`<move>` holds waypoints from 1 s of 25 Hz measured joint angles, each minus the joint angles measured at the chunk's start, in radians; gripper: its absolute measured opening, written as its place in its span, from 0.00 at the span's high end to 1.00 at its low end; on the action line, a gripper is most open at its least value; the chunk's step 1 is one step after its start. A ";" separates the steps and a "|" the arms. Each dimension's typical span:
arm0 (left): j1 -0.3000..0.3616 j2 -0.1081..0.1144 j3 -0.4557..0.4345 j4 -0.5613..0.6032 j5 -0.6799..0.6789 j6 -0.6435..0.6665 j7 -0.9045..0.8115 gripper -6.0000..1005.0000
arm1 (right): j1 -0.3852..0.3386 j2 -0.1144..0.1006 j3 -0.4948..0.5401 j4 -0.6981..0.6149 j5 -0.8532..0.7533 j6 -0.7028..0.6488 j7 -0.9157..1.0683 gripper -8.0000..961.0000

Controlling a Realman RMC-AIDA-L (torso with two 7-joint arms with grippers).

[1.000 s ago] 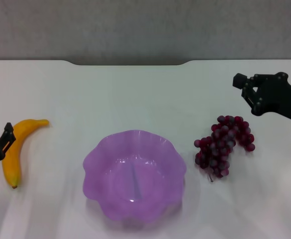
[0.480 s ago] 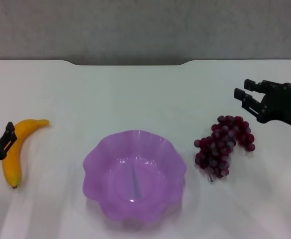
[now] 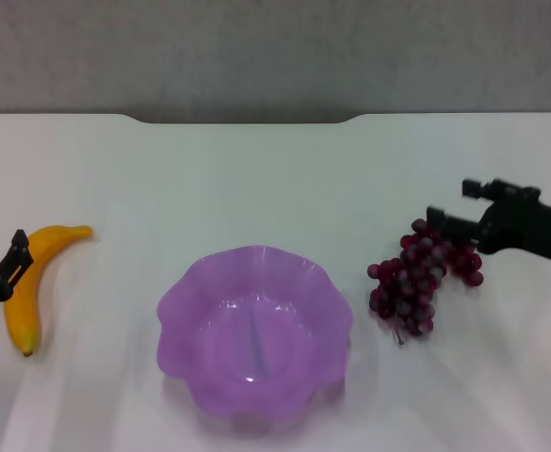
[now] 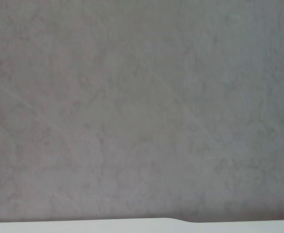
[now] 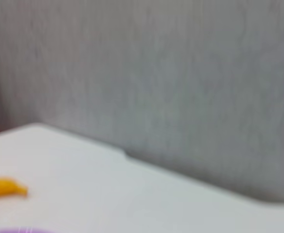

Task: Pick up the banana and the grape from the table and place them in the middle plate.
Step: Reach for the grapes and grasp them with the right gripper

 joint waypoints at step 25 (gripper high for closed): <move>-0.010 -0.002 0.000 0.000 0.002 0.000 0.000 0.11 | 0.119 0.004 -0.159 0.112 -0.315 0.200 0.237 0.20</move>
